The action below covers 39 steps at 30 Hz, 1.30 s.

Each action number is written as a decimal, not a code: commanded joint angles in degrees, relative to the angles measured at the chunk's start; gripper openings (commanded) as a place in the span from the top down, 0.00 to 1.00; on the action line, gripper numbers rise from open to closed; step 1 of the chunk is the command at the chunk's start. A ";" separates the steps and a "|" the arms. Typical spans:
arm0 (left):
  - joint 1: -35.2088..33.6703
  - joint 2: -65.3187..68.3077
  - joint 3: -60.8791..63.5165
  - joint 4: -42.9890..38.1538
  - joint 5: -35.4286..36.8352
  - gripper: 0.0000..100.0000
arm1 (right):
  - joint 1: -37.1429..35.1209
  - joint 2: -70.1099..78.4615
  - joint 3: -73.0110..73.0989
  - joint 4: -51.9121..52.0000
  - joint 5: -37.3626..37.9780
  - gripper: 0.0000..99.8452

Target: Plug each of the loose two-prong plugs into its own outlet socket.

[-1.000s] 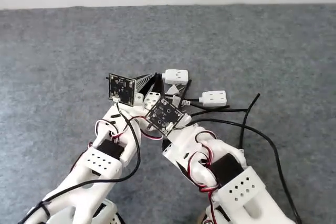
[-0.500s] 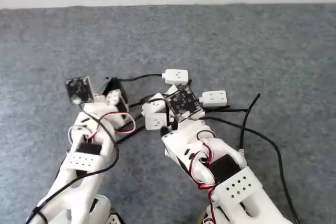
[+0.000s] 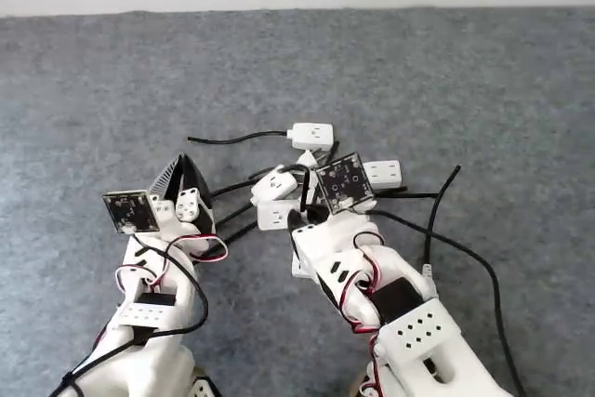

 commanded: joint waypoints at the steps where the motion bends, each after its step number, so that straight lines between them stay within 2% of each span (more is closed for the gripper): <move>1: 0.00 -0.70 -0.40 0.26 0.44 0.99 | 0.84 -0.75 0.62 -4.09 -0.62 0.99; 13: 0.00 -0.53 -0.40 0.35 0.26 0.99 | 3.38 -0.66 1.41 -2.24 -0.26 0.99; 25: 0.09 -0.53 -0.22 0.35 0.18 0.99 | 2.68 -0.40 3.43 -2.33 1.41 0.99; 35: 0.09 -0.53 -0.04 0.35 0.18 0.99 | 2.07 18.51 -4.75 -5.41 0.97 0.99; 39: 0.09 -0.53 -0.04 0.35 0.18 0.99 | 1.98 19.38 -5.54 -5.32 -0.26 0.99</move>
